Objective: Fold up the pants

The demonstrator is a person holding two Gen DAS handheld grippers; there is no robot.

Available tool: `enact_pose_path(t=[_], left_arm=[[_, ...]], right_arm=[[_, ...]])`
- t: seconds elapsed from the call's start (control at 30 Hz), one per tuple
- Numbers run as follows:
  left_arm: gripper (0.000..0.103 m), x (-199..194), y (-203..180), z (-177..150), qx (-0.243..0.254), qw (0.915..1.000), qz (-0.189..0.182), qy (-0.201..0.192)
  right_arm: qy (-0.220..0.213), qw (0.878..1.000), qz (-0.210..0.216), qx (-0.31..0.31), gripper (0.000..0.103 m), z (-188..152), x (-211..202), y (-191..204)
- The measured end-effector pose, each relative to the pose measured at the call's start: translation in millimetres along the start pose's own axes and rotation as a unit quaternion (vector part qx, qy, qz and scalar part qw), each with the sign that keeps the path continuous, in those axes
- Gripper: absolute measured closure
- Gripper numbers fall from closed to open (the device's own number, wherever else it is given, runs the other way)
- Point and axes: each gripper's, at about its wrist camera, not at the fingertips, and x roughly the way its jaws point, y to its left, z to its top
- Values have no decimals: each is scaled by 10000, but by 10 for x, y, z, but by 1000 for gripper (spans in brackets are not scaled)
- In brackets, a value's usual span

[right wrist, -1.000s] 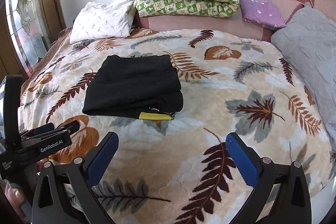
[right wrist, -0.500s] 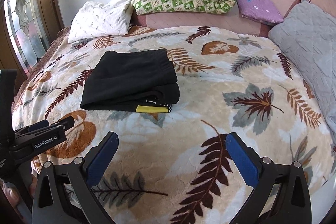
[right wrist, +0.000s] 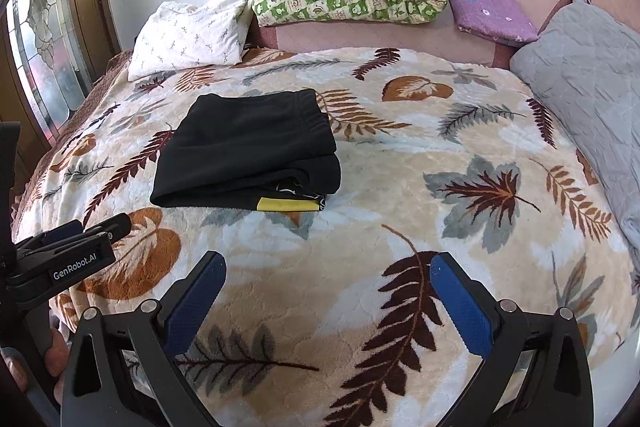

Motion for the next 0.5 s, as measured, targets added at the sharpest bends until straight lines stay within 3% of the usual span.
enact_pose_path(t=[0.5], left_arm=[[23, -58, -55, 26, 173, 9996, 14, -239]], right_arm=[[38, 10000, 4, 79, 0, -17, 22, -22]])
